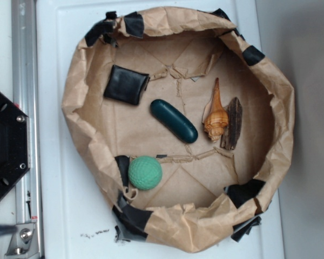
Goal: Grab the green ball.
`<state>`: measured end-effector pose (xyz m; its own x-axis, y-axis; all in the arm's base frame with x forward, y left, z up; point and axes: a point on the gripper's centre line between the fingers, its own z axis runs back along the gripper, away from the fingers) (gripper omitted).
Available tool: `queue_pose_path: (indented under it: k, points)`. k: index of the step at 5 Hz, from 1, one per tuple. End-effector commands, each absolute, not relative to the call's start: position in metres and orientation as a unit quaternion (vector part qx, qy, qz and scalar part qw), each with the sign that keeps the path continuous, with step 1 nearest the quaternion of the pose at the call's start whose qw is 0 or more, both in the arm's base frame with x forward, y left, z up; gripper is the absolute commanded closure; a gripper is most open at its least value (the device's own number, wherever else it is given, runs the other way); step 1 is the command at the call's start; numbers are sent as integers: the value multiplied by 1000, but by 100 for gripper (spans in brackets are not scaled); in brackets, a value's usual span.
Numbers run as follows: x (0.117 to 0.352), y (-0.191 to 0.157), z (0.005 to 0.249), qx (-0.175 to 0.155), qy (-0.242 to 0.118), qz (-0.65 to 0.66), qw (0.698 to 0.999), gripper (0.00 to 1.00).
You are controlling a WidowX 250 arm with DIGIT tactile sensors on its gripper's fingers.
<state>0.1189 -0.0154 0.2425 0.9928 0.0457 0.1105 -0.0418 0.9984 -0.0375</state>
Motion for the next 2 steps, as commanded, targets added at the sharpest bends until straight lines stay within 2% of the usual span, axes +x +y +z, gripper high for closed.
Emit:
queue_pose_path:
  k: [1,2]
  points:
    - [119,-15,243,-18,-56,22,998,0]
    - [160,-21,233,-36,-65,75,994,0]
